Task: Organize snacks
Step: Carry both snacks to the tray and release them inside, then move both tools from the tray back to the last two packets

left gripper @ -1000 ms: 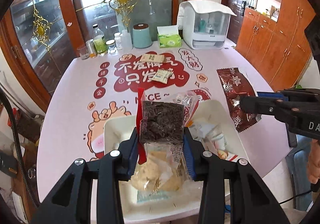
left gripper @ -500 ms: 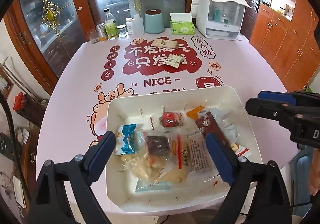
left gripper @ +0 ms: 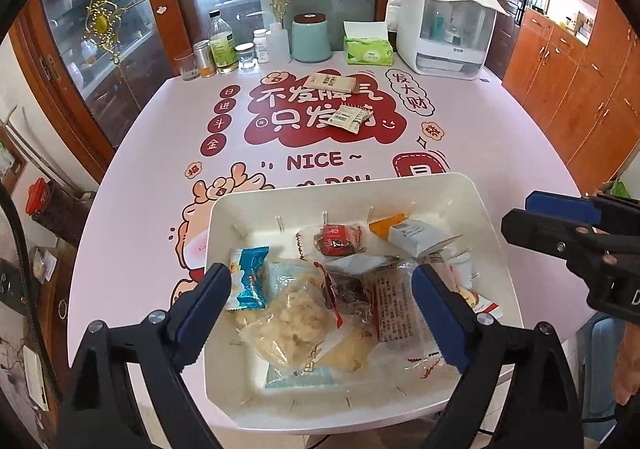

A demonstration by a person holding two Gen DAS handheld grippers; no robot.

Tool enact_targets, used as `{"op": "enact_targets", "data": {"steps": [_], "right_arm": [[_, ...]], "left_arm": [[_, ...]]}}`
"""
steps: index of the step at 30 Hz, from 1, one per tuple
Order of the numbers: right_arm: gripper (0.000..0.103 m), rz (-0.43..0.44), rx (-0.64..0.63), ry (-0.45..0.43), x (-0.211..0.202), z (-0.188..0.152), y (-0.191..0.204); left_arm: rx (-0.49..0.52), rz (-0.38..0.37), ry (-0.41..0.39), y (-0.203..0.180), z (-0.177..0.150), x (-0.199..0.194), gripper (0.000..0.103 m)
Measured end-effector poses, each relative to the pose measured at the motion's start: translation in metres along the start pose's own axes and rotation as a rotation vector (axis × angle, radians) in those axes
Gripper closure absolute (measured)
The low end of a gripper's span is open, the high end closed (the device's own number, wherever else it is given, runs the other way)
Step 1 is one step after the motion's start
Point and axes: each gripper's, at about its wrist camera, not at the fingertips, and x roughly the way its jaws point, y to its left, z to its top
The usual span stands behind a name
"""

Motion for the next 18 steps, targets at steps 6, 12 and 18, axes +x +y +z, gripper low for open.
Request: {"op": "enact_targets", "data": {"steps": [6,12,18], "right_arm": [[0.058,-0.007,-0.001,0.008,0.004,0.0,-0.003],[0.053,-0.031,-0.002,-0.024,0.0,0.006,-0.007],[0.053,-0.077,-0.006,-0.038,0.001,0.021,-0.014]], "left_arm": [[0.001,-0.014,0.004,0.001,0.005,0.003,0.012],[-0.007,-0.011,-0.028,0.008,0.018,0.001,0.012],[-0.006,-0.032,-0.047,0.013,0.044,0.005,0.012]]}}
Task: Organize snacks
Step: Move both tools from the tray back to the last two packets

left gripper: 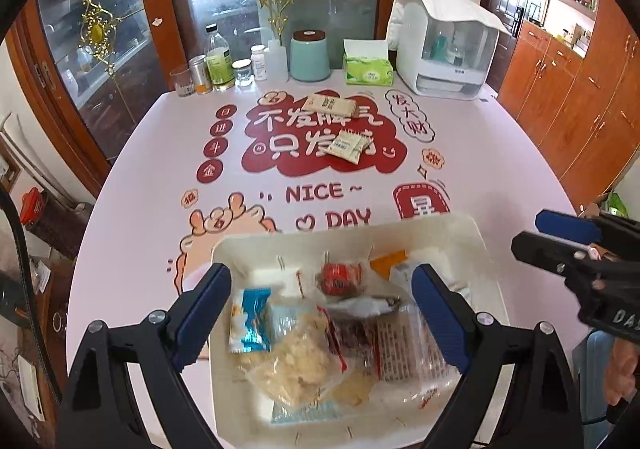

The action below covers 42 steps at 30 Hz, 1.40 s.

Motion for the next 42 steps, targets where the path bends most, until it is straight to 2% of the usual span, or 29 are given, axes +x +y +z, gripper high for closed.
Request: {"op": "enact_targets", "data": {"steps": [8,14,18,22,25,27,30,35,37,39,41,42], "right_arm": [[0.053,-0.037,0.012,0.008,0.023,0.027,-0.02],[0.053,-0.04,0.031,0.023,0.045,0.071,-0.047],[0.053,-0.07,0.014,0.005,0.059,0.111,-0.067],[0.049,-0.088,0.008,-0.012,0.082,0.159,-0.094],[0.045,-0.104,-0.002,-0.011,0.109,0.19,-0.111],[0.045,-0.109,-0.001,-0.006,0.128,0.205,-0.12],[0.045,-0.105,0.041,0.002,0.162,0.225,-0.138],[0.045,-0.096,0.11,0.021,0.216,0.246,-0.17],[0.045,-0.084,0.142,0.039,0.237,0.249,-0.182],[0.045,-0.081,0.148,0.053,0.252,0.25,-0.187],[0.045,-0.079,0.142,0.064,0.265,0.25,-0.19],[0.045,-0.076,0.135,0.068,0.271,0.251,-0.189]], "left_arm": [[0.077,-0.053,-0.019,-0.008,0.057,0.021,0.012],[0.175,-0.084,-0.03,-0.022,0.12,0.053,0.012],[0.202,-0.097,-0.018,-0.031,0.157,0.092,0.012],[0.214,-0.118,0.069,-0.038,0.182,0.164,0.012],[0.174,-0.107,0.111,-0.038,0.192,0.219,0.012],[0.106,-0.108,0.15,-0.035,0.196,0.255,0.012],[0.036,-0.121,0.181,-0.034,0.193,0.291,0.012],[0.03,-0.088,0.193,-0.046,0.181,0.337,0.012],[0.041,-0.069,0.21,-0.05,0.178,0.354,0.017],[0.037,-0.058,0.247,-0.05,0.177,0.371,0.03],[0.019,-0.073,0.278,-0.047,0.176,0.38,0.036],[0.022,-0.056,0.265,-0.046,0.177,0.38,0.045]]}}
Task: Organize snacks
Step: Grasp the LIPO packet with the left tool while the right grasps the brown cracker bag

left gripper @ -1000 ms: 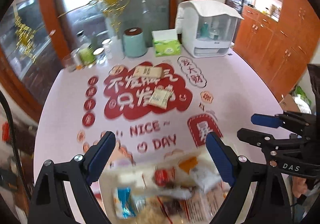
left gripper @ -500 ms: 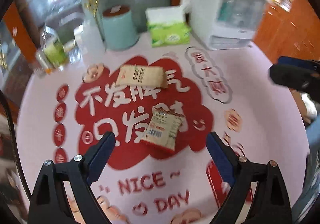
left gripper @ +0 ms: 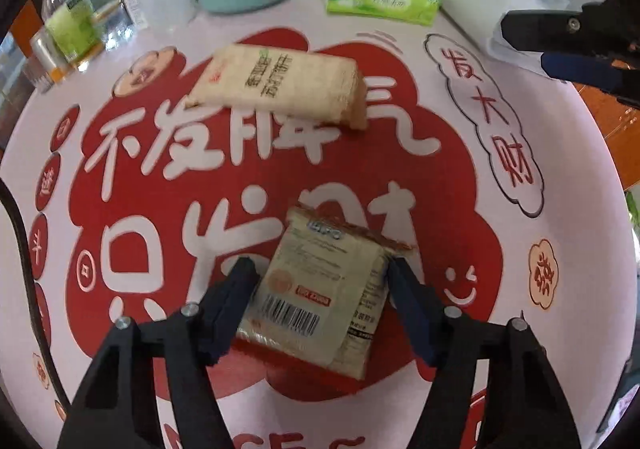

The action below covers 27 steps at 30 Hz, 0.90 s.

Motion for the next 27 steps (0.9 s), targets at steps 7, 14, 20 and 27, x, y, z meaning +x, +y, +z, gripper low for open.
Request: {"op": "enact_targets", "data": {"steps": [7,14,20,27], "right_arm": [[0.045,0.031,-0.086,0.024,0.039,0.004,0.025],[0.044,-0.014,-0.233,0.033,0.084,0.009,0.07],[0.043,-0.031,-0.376,0.049,0.119,0.021,0.099],[0.026,0.094,-0.417,0.149,0.139,0.024,0.11]], "left_arm": [[-0.044,0.04,-0.004,0.039,0.006,-0.002,0.058],[-0.17,0.092,-0.013,0.109,0.018,-0.008,0.059],[-0.222,0.113,-0.031,0.144,0.036,-0.006,0.059],[-0.215,0.114,-0.034,0.157,0.044,-0.001,0.058]]}}
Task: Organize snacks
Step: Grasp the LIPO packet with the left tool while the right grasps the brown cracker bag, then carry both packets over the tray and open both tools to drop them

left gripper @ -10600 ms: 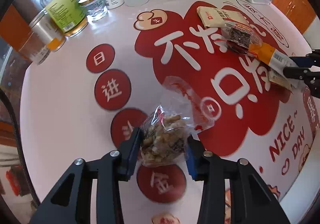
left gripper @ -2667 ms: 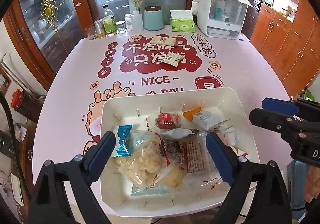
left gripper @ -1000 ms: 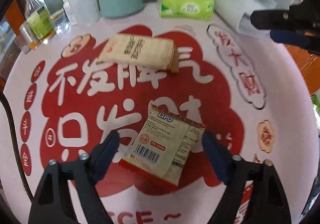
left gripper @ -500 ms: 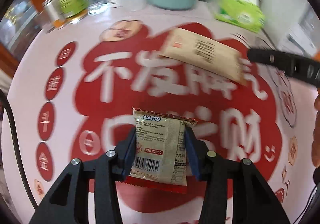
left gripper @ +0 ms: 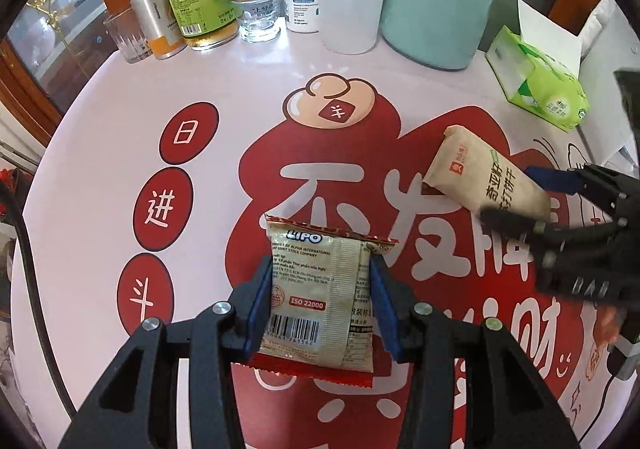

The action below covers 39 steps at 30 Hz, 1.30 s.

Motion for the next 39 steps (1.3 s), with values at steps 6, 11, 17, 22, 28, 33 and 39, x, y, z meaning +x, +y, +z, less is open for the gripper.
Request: {"op": "enact_targets", "data": {"steps": [6,11,17,22,28,33,39], "right_arm": [[0.023,-0.067,-0.13,-0.014,0.001,-0.002,0.027],[0.047,-0.121,-0.065,-0.011,-0.011,-0.01,0.031],[0.047,-0.127,-0.044,0.004,-0.054,-0.049,0.038],[0.047,-0.153,-0.05,-0.05,-0.116,-0.073,0.048],[0.047,-0.205,-0.023,-0.104,-0.203,-0.108,0.058],[0.047,-0.18,0.043,-0.134,-0.265,-0.152,0.078],[0.047,-0.102,0.092,-0.199,-0.321,-0.221,0.13]], "left_arm": [[0.013,-0.01,0.02,-0.003,-0.009,0.0,0.058],[0.08,-0.01,0.011,-0.013,-0.024,-0.024,0.058],[0.15,-0.03,-0.014,-0.022,-0.045,-0.083,0.058],[0.171,-0.039,-0.035,-0.021,-0.066,-0.14,0.058],[0.224,-0.051,-0.085,-0.025,-0.106,-0.215,0.058],[0.248,-0.077,-0.122,-0.03,-0.148,-0.273,0.058],[0.266,-0.11,-0.15,-0.031,-0.204,-0.321,0.058]]}}
